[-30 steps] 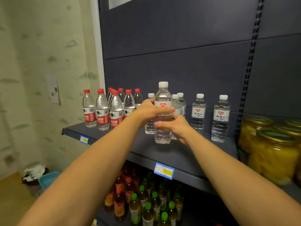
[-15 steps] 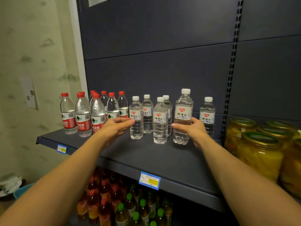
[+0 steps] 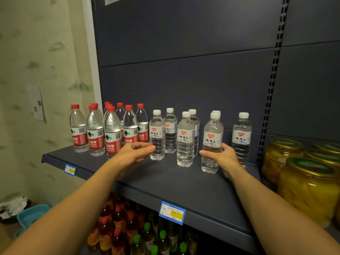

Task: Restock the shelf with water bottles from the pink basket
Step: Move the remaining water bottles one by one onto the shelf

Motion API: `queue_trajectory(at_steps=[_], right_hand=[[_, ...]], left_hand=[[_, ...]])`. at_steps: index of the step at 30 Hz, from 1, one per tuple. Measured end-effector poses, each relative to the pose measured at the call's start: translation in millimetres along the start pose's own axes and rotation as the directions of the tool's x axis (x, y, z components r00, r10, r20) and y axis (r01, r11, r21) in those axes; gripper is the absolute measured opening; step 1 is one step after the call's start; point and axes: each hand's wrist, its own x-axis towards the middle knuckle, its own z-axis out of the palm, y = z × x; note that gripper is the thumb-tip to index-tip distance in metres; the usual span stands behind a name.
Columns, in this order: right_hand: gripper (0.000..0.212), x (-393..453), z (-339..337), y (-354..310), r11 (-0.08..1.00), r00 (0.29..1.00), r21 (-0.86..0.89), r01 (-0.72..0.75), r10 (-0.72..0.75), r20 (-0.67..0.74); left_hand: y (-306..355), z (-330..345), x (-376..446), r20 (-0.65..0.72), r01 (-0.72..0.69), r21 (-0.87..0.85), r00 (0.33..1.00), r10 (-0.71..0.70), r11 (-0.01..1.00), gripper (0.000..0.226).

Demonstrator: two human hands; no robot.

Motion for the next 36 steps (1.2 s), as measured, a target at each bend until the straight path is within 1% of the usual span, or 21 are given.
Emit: queue_trajectory(at_steps=[3,7,10,14,17,18,21,22,25,27,29,30,31,32,33,34,35,36], right_hand=[[0.065,-0.6,-2.2,7.4,1.0,1.0,0.008,-0.011,0.011,0.017],[0.054,-0.9,-5.2,2.6,0.997,0.994,-0.08,0.022,-0.013,0.113],[0.053,-0.5,-5.1,5.8,0.993,0.993,-0.112,0.032,-0.018,0.118],[0.06,2.6,-8.9,4.0,0.977,0.986,-0.213,-0.006,0.041,0.164],[0.082,4.3,-12.3,1.1,0.943,0.98,-0.334,-0.006,0.072,0.186],[0.08,3.1,-12.8,-0.9,0.927,0.98,-0.376,0.001,0.073,0.183],[0.059,-1.4,-12.9,-7.1,0.863,0.985,-0.504,0.04,0.049,0.163],[0.058,-4.1,-12.3,-9.8,0.839,0.986,-0.541,0.053,0.042,0.162],[0.073,-7.9,-10.6,-12.4,0.784,0.989,-0.617,0.071,0.026,0.147],[0.083,-9.6,-10.8,-14.1,0.774,0.996,-0.633,0.03,0.033,0.087],[0.089,-14.3,-10.5,-20.4,0.778,1.0,-0.629,-0.005,0.022,0.019],[0.088,-18.3,-9.4,-25.4,0.779,1.0,-0.627,0.009,-0.015,-0.004],[0.088,-22.5,-8.3,-31.6,0.785,0.998,-0.619,0.03,-0.059,-0.026],[0.088,-27.2,-7.0,-38.3,0.797,0.993,-0.602,0.053,-0.107,-0.054],[0.089,-32.1,-5.3,-45.2,0.812,0.984,-0.579,0.074,-0.155,-0.091],[0.093,-37.0,-3.5,-52.6,0.824,0.97,-0.557,0.102,-0.208,-0.129],[0.097,-41.7,-1.2,-59.7,0.828,0.952,-0.545,0.133,-0.261,-0.163],[0.099,-46.8,1.7,-67.3,0.827,0.932,-0.539,0.162,-0.307,-0.19]], left_hand=[[-4.1,0.1,0.5,0.004,0.016,0.002,1.0,-0.016,1.0,0.106],[-9.5,2.1,2.4,0.0,0.012,0.014,1.0,-0.012,1.0,0.106],[-14.3,2.8,3.3,-0.01,0.004,0.009,1.0,-0.004,1.0,0.107],[-18.4,-2.0,3.3,-0.013,-0.001,0.029,1.0,0.002,1.0,0.106],[-17.0,-7.2,2.8,-0.017,-0.018,0.027,1.0,0.018,0.999,0.105],[-16.3,-8.8,2.5,-0.017,-0.016,0.025,1.0,0.017,1.0,0.104],[-15.7,-13.5,0.6,-0.033,-0.006,-0.025,0.999,0.005,1.0,0.092],[-15.2,-15.5,-0.2,-0.041,0.001,-0.048,0.999,-0.002,0.999,0.086],[-12.6,-20.6,-4.2,-0.052,-0.012,-0.056,0.999,0.009,0.998,0.075],[-11.2,-23.9,-9.7,-0.065,-0.019,-0.077,0.998,0.014,0.997,0.073],[-7.1,-26.8,-18.7,-0.082,-0.017,-0.093,0.997,0.01,0.996,0.058],[-4.1,-28.7,-24.6,-0.093,-0.012,-0.092,0.996,0.003,0.996,0.052],[-1.1,-31.3,-30.7,-0.103,-0.006,-0.083,0.995,-0.003,0.997,0.055],[1.7,-34.4,-37.2,-0.109,-0.005,-0.074,0.994,-0.003,0.997,0.068],[4.0,-38.1,-44.0,-0.115,-0.012,-0.055,0.993,0.006,0.998,0.086],[5.8,-42.3,-50.5,-0.128,-0.018,-0.035,0.992,0.014,0.999,0.1],[6.9,-47.0,-56.7,-0.146,-0.022,-0.017,0.989,0.019,1.0,0.103],[8.4,-51.7,-63.2,-0.169,-0.023,-0.005,0.985,0.022,1.0,0.097]])
